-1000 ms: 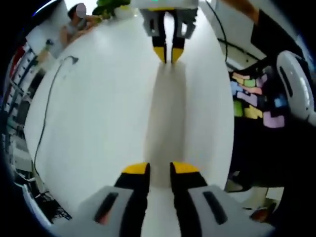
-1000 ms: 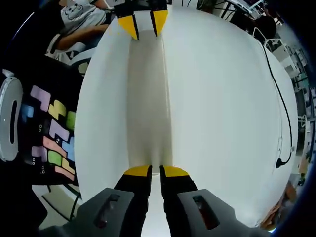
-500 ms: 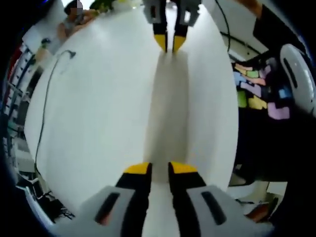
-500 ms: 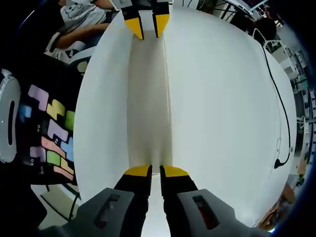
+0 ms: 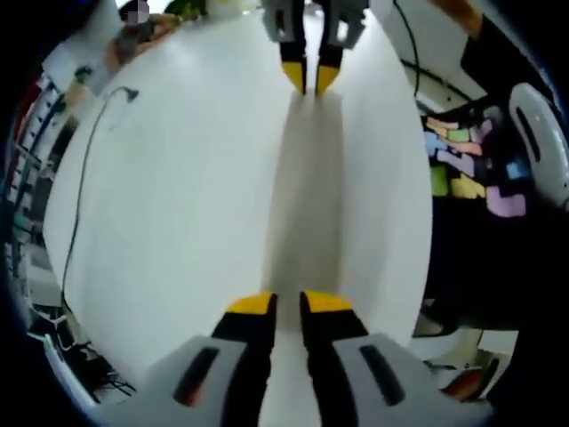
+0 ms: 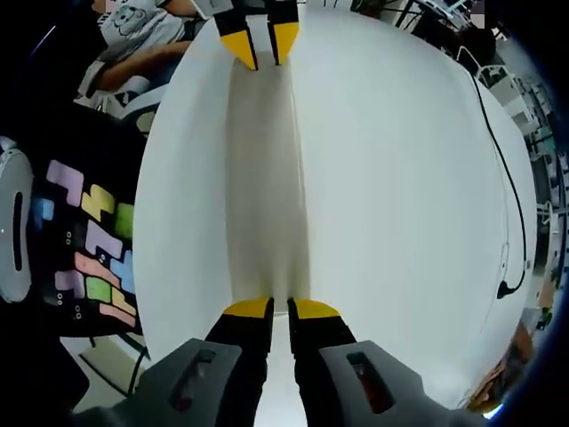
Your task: Arrange the utensils inside the cutlery case until each visible utensil rests in its matching compartment.
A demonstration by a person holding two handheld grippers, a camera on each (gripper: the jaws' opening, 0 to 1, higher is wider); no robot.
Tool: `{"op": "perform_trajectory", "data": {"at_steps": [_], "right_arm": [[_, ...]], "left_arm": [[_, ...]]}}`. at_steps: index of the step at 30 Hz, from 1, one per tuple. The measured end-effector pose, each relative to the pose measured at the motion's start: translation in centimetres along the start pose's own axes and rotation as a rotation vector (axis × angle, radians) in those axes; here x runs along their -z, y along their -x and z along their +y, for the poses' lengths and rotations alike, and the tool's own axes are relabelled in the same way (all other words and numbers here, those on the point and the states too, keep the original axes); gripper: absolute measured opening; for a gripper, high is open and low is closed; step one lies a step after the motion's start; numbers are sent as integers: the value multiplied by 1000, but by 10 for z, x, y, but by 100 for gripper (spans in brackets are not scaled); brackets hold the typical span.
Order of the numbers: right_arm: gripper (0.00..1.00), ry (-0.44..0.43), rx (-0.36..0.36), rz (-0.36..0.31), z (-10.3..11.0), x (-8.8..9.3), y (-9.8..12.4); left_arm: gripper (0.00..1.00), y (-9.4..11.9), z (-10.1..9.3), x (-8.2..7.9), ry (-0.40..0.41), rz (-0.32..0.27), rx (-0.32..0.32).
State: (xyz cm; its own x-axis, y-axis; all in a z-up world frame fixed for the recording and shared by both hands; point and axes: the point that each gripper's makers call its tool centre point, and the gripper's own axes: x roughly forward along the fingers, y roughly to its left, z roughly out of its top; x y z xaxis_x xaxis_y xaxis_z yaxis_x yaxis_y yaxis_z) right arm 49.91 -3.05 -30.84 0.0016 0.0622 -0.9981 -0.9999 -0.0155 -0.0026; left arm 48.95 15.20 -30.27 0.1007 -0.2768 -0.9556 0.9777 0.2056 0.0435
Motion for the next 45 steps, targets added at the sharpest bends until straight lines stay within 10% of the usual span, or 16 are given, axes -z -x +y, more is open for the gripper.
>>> {"op": "perform_trajectory", "data": {"at_steps": [25, 45], "right_arm": [[6, -22, 19, -102, 0, 0, 4], [54, 64, 42, -166, 0, -21, 3]], "left_arm": [[10, 2, 0, 1, -27, 21, -6], [50, -8, -8, -3, -42, 18, 0]]}}
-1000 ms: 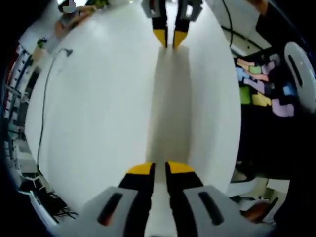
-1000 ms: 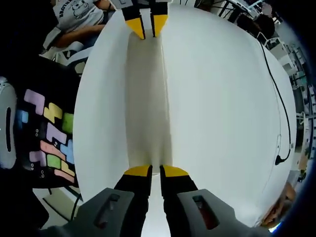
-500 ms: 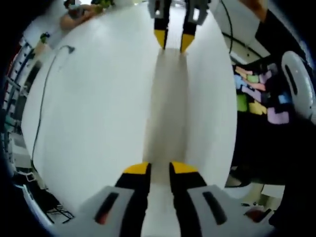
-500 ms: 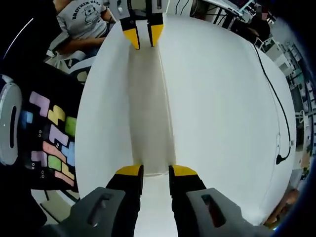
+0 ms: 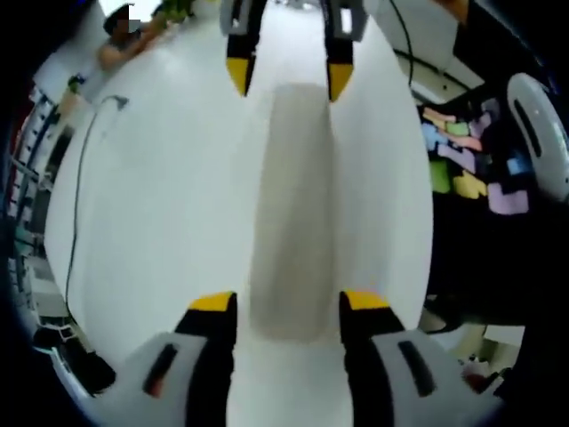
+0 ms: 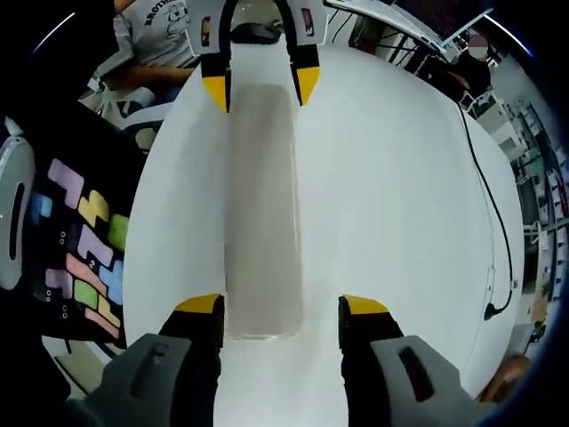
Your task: Arrange the utensils inside the cutlery case until each visible utensil rests in its matching compartment.
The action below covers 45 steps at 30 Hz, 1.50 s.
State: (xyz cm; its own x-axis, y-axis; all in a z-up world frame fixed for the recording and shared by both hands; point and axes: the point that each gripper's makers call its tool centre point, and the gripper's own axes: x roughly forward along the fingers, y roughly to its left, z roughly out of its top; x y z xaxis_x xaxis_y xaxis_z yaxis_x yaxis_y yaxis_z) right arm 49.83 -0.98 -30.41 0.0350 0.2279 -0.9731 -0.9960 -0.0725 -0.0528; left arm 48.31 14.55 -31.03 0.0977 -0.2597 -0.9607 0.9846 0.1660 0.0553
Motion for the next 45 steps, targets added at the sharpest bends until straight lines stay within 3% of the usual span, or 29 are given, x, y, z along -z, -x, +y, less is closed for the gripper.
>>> {"op": "perform_trajectory", "data": {"at_steps": [2, 10, 16, 29, 39, 45], "right_arm": [[54, -7, -23, -17, 4, -2, -4], [53, -3, -52, 34, 4, 6, -24], [48, 1, -72, 28, 3, 3, -29], [44, 19, -55, 39, 2, 5, -27], [42, 23, -55, 25, 5, 6, -26], [42, 15, -50, 45, 6, 4, -26]], "left_arm": [[50, -4, -2, 0, -1, -4, 7], [45, -12, -1, 0, -17, 0, 20], [44, -17, 2, 0, -1, 0, 29], [44, -19, 0, 1, 22, -7, 56], [44, -19, -3, 2, 22, 48, 51], [44, -18, -4, 3, 12, 12, 51]]}}
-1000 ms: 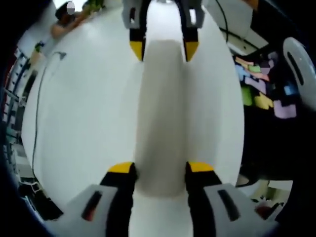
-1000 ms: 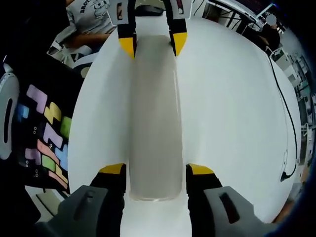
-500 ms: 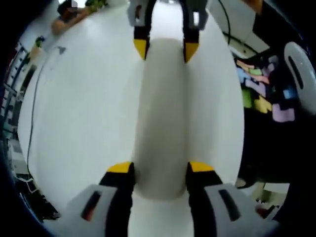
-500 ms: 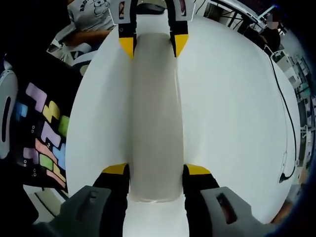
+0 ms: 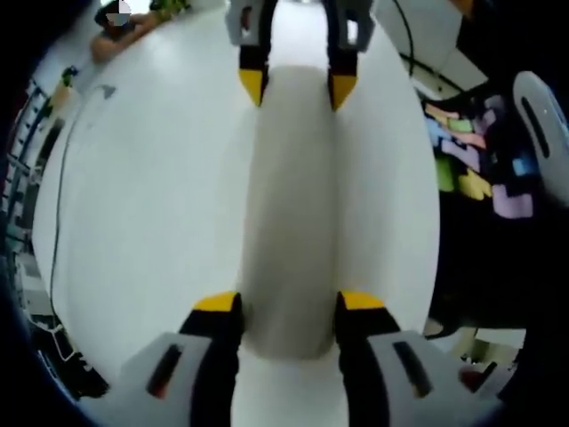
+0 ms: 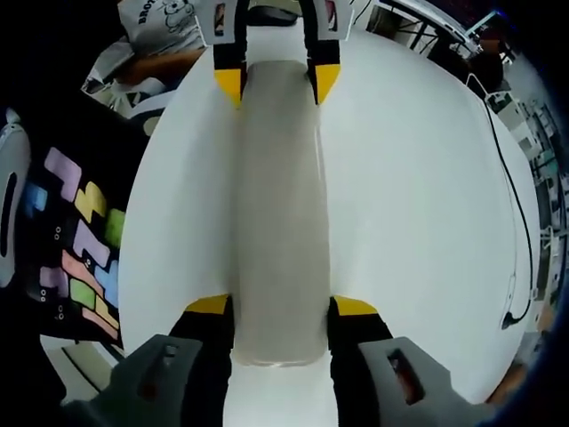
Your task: Arrange the utensils inside the cutlery case until each visible utensil rests in its matching compartment.
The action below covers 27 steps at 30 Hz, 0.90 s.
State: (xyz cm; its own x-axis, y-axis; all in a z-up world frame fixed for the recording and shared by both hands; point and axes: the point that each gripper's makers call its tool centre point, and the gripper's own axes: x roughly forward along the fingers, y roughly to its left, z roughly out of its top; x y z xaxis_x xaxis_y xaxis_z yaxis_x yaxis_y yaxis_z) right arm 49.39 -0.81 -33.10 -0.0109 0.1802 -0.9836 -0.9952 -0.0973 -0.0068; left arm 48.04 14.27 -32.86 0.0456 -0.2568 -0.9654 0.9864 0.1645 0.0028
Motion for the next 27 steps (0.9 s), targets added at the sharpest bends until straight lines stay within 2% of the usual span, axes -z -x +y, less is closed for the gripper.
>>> {"op": "perform_trajectory", "data": {"at_steps": [16, 21, 27], "right_arm": [[42, -13, -13, -31, 2, 2, 4], [42, -22, 21, -52, -4, 7, 16], [42, -31, 63, -76, -15, 20, 46]], "left_arm": [[43, 1, 0, -3, -11, -1, 27], [44, 11, 8, -16, -32, -17, -5], [44, 25, 20, -41, -55, -54, -35]]}}
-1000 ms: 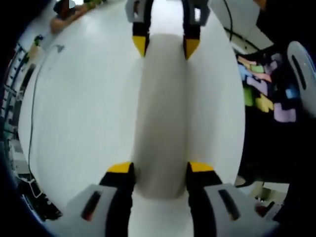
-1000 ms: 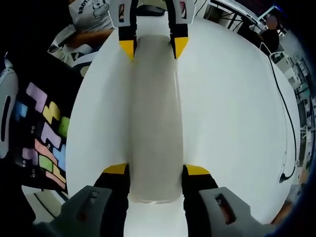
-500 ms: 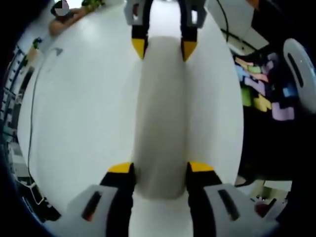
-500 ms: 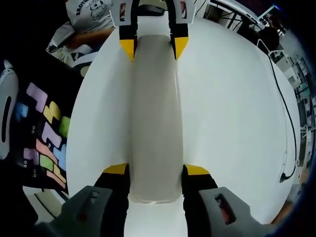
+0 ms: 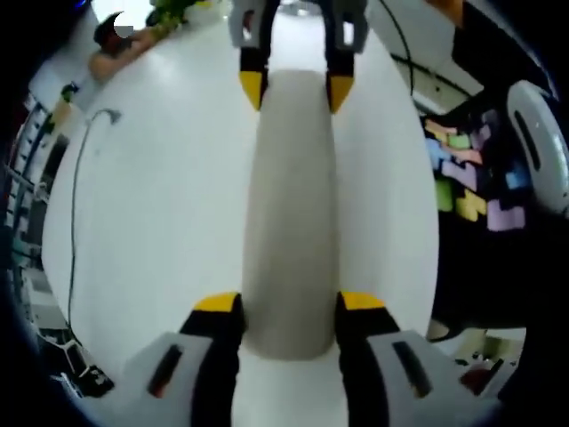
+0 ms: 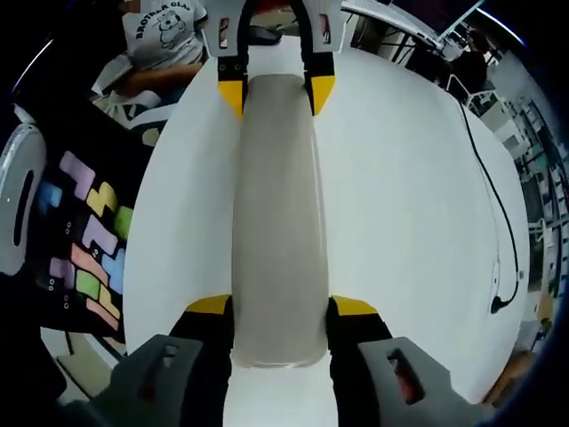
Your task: Arrange the utensils inside the cutlery case until each visible utensil rests in its matching compartment.
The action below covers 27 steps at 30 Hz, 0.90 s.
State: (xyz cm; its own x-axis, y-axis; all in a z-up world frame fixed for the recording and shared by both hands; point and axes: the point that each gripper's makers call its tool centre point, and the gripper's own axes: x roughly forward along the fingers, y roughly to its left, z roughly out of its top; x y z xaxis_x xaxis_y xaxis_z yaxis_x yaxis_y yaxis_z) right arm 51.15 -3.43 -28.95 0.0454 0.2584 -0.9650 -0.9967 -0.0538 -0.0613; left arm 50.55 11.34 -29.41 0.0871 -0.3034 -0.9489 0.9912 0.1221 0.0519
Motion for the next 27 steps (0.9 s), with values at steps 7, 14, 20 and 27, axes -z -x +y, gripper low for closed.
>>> {"op": "perform_trajectory", "data": {"at_steps": [7, 14, 20, 27], "right_arm": [[42, -14, 38, -4, -12, 16, 26], [42, -42, 57, -1, -28, 39, 36], [42, -54, 52, 2, -41, 57, 33], [42, -58, 63, 10, -60, 71, 29]], "left_arm": [[44, 8, 16, -31, -40, -20, -17], [44, 5, 33, -58, -73, -29, -20], [44, -6, 48, -74, -94, -16, -9], [44, -21, 67, -84, -105, -15, -16]]}}
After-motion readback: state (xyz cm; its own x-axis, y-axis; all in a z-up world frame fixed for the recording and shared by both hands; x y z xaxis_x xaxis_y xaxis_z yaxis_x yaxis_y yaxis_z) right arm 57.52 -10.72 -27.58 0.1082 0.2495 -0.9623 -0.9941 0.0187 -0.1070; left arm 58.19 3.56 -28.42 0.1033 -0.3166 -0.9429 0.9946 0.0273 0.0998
